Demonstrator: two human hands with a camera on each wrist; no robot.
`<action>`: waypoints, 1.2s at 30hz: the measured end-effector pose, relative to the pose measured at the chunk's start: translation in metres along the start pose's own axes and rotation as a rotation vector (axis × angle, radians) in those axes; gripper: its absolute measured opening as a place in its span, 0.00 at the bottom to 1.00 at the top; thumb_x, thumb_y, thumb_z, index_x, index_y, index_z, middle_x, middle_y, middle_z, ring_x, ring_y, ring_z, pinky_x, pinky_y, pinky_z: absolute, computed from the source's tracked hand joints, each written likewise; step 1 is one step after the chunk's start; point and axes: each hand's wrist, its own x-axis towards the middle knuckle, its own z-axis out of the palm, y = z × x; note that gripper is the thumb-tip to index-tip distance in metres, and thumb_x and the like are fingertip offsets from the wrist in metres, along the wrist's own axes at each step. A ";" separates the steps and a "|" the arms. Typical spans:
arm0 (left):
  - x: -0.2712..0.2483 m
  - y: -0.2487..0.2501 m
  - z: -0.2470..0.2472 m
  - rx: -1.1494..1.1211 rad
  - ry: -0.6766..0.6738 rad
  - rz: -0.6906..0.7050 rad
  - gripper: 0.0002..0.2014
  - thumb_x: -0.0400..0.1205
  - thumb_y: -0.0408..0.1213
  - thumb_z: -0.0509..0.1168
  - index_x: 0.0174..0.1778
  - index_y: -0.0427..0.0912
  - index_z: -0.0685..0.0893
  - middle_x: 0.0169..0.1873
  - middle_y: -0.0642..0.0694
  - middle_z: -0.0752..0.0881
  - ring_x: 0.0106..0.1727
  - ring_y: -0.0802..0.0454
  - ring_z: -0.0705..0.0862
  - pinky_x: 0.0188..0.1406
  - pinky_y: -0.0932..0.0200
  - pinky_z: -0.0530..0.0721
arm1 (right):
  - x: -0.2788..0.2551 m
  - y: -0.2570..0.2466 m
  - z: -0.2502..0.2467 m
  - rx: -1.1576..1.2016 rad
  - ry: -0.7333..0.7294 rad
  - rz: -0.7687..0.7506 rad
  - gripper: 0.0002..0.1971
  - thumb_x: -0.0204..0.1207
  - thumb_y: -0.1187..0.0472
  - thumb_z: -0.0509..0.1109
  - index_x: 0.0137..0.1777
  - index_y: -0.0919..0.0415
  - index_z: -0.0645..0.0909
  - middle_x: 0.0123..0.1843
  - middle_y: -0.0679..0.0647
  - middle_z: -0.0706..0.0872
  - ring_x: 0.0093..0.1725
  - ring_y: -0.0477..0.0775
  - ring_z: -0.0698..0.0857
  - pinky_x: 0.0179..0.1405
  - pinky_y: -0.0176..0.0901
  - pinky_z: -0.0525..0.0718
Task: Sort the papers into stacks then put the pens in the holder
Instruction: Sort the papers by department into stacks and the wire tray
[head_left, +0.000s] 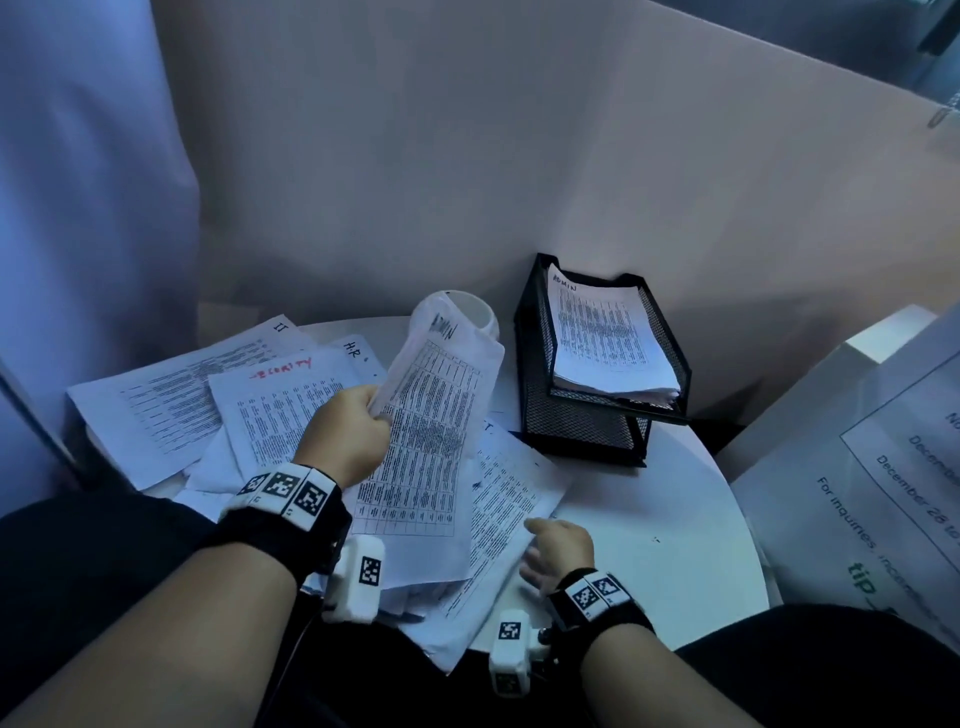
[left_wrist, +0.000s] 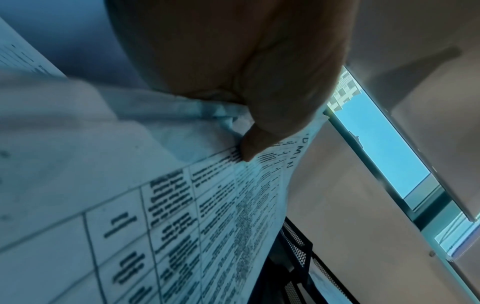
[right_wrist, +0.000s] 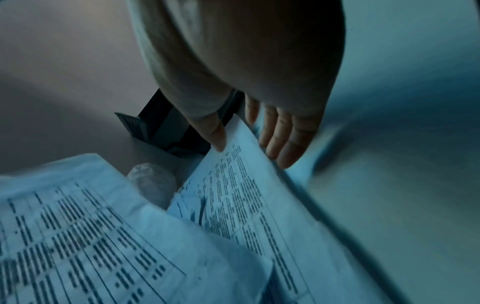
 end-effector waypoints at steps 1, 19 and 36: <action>0.000 0.000 -0.002 -0.014 0.007 -0.005 0.06 0.87 0.34 0.63 0.45 0.44 0.82 0.34 0.45 0.84 0.33 0.44 0.82 0.29 0.57 0.74 | -0.001 0.002 0.003 -0.014 -0.016 0.013 0.21 0.77 0.67 0.77 0.68 0.64 0.78 0.58 0.65 0.87 0.56 0.70 0.89 0.48 0.62 0.90; 0.007 -0.006 -0.015 -0.039 0.111 -0.093 0.04 0.85 0.34 0.65 0.48 0.40 0.85 0.36 0.42 0.85 0.39 0.36 0.84 0.37 0.54 0.76 | -0.052 -0.071 -0.049 -0.058 0.039 -0.844 0.08 0.80 0.69 0.73 0.42 0.60 0.80 0.36 0.55 0.85 0.30 0.45 0.80 0.27 0.33 0.80; -0.014 0.010 -0.002 -0.415 -0.133 0.036 0.03 0.84 0.32 0.73 0.44 0.38 0.89 0.37 0.44 0.92 0.37 0.44 0.89 0.42 0.53 0.86 | -0.059 -0.069 -0.041 0.342 -0.274 -0.393 0.05 0.85 0.67 0.69 0.58 0.66 0.83 0.47 0.65 0.90 0.37 0.60 0.90 0.31 0.51 0.90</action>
